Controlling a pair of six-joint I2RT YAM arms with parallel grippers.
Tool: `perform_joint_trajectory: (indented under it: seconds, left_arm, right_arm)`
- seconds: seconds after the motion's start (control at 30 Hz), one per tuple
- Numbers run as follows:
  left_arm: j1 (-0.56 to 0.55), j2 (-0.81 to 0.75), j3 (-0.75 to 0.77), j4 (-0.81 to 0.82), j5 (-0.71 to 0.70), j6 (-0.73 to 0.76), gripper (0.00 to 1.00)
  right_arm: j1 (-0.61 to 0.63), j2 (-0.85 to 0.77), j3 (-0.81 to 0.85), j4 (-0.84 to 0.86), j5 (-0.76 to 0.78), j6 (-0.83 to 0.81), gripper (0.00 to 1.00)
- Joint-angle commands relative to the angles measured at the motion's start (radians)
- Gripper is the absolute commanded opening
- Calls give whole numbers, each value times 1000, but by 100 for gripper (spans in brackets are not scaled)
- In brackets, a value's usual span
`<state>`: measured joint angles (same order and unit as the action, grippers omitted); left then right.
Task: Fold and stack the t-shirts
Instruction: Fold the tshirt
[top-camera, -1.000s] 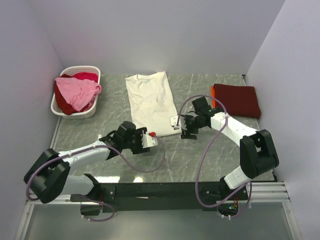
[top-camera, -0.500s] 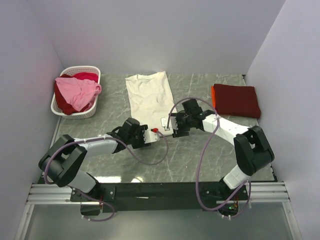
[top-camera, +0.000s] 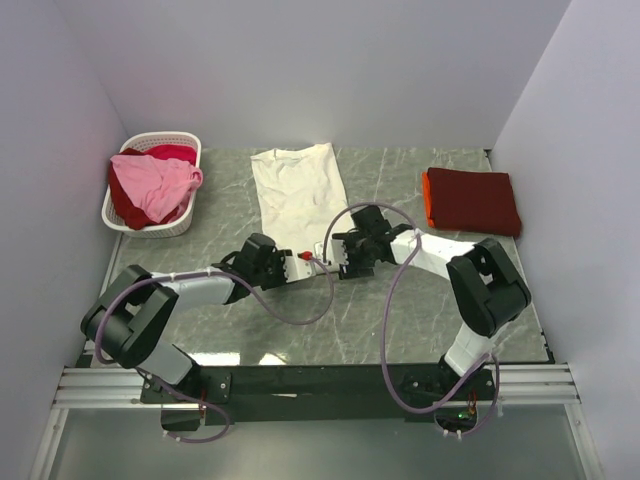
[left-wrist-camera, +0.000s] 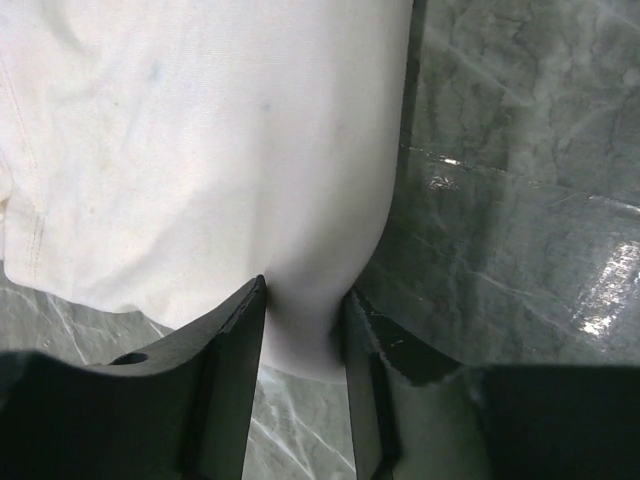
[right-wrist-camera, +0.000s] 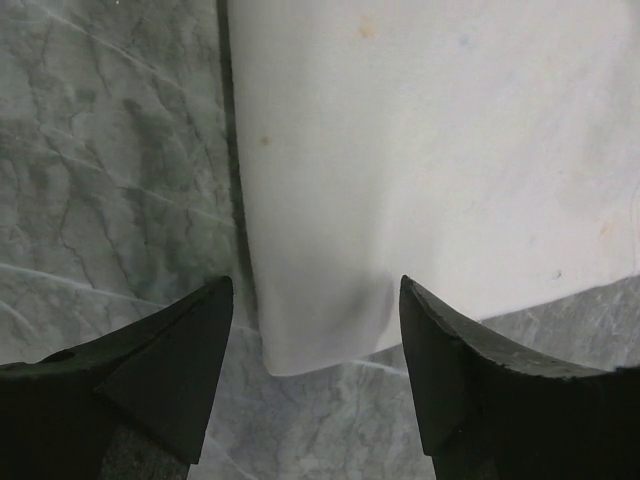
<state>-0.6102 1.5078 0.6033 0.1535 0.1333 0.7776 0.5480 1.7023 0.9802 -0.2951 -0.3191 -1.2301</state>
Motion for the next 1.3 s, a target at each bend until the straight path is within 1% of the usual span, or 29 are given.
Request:
perform_joint_trajectory:
  seconds: [0.0,0.07,0.17,0.2,0.27,0.3,0.33,0.37,0.4,0.43,0.53,0.57,0.63,0.67,0.73,0.77,0.8,0.83,0.87,0.93,0.97,1.0,1.07,1.1,1.17,1.27]
  left_arm:
    - [6,15,-13,6,5,15,40]
    - [6,17,-13,6,8,15,34]
    - [6,23,-14,9,5,15,26]
    - [6,23,-17,9,6,14,23]
    - [6,22,-17,9,5,12,17]
    - [6,20,-22,12,5,12,15]
    - [6,17,-25,15,6,11,10]
    - [6,9,-28,15,9,11,7]
    - [6,5,-31,11,14,8,4]
    - [6,-3,-33,1,23,3,1]
    - [3,-49,-37,-46,71,-9,1]
    - [-2,-82,-37,-75,112,-12,1]
    - [-26,-115,-28,-133,149,-23,1]
    - [-42,-142,-24,-187,173,-35,1]
    - [-101,-165,-25,-241,195,-78,1]
    - [-126,-190,-34,-277,203,-95,1]
    - [-181,-201,-39,-291,216,-130,1]
    - [-212,-213,-43,-302,218,-152,1]
    - [-273,-239,-51,-316,221,-173,1]
    - [-339,-283,-60,-335,227,-244,1]
    - [-403,-297,-60,-339,224,-262,1]
    - [-433,-310,-56,-354,215,-302,1]
    - [-497,-345,-39,-364,204,-331,1]
    - [-511,-356,-34,-376,194,-340,1]
    - [-516,-383,-19,-384,170,-339,1]
    - [-498,-408,-7,-385,121,-275,1]
  right_arm:
    - [24,26,-2,49,43,24,73]
    - [27,49,14,51,81,43,72]
    - [32,80,35,63,139,87,66]
    - [32,91,44,59,152,95,57]
    - [32,112,57,60,183,119,49]
    - [32,117,58,53,187,123,39]
    - [33,122,61,44,187,129,33]
    - [33,125,63,34,183,130,13]
    - [33,122,61,21,177,136,2]
    - [32,114,54,13,164,142,0]
    - [30,47,34,-48,129,146,0]
    - [29,28,31,-76,92,147,0]
    - [27,-16,-1,-162,51,146,0]
    - [27,-71,-18,-195,25,136,0]
    - [32,-131,-85,-275,-44,113,0]
    - [33,-195,-110,-303,-61,103,0]
    - [39,-231,-133,-340,-86,104,0]
    - [44,-294,-173,-363,-90,104,0]
    - [49,-320,-184,-437,-97,95,0]
    - [59,-396,-207,-504,-115,93,0]
    - [64,-418,-212,-583,-124,86,0]
    - [72,-444,-221,-620,-135,57,0]
    - [79,-516,-238,-659,-155,70,0]
    - [78,-539,-250,-661,-158,86,0]
    - [79,-596,-256,-633,-137,119,0]
    - [60,-604,-227,-590,-87,187,0]
